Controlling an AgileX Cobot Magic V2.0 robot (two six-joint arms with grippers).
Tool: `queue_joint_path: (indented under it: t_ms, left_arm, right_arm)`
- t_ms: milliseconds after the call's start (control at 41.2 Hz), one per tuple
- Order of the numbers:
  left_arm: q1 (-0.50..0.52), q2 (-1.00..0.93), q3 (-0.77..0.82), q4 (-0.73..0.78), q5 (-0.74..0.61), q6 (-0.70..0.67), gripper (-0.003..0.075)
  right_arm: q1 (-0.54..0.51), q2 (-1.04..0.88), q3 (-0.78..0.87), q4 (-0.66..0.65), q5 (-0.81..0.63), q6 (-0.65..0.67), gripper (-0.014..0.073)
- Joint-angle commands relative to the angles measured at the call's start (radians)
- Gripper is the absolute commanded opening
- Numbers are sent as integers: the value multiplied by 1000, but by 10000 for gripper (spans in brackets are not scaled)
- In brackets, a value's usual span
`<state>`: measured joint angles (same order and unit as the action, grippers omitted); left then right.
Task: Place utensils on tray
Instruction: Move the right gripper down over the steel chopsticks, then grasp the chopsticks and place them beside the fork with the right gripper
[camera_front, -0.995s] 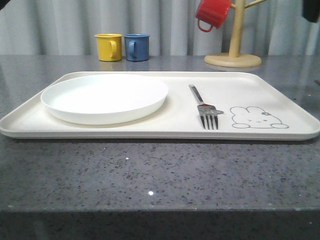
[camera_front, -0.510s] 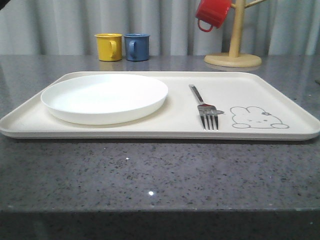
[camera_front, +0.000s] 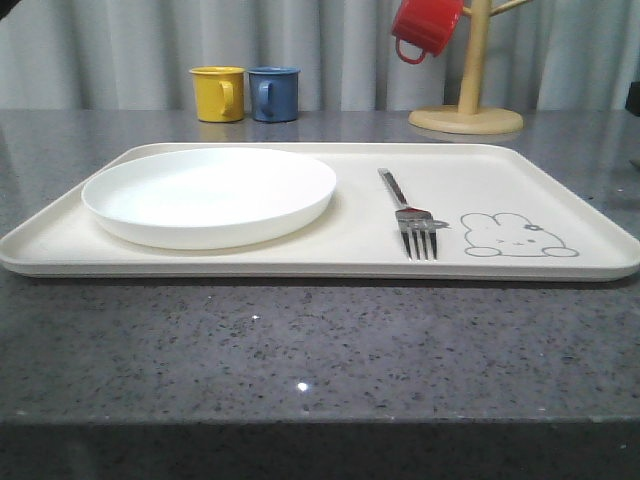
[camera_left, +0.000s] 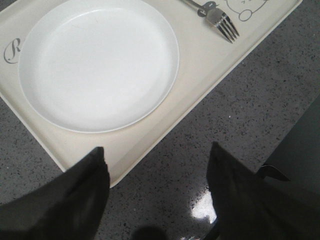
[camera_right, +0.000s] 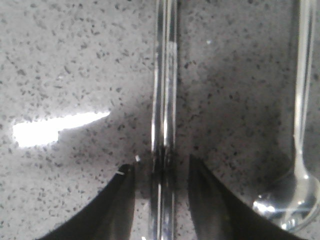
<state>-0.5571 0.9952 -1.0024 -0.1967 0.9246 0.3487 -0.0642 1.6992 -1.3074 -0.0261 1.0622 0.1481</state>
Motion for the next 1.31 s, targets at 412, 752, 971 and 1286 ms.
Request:
queue_joint_path:
  t_ms: [412,752,971,1286]
  left_arm:
    - [1,-8,-26,-16,-56,-12,421]
    - [1,-8,-26,-16,-56,-12,421]
    - [1,-8,-26,-16,-56,-12,421]
    - [1,-8,-26,-16,-56,-12,421]
  right_arm:
    - [2,-49,-57,14,35,-13,17]
    - [192,-73,-159,156,133,-13,17]
    - [276,-41,-159,267,95,9,17]
    - [309,36,-159,373,69,35,31]
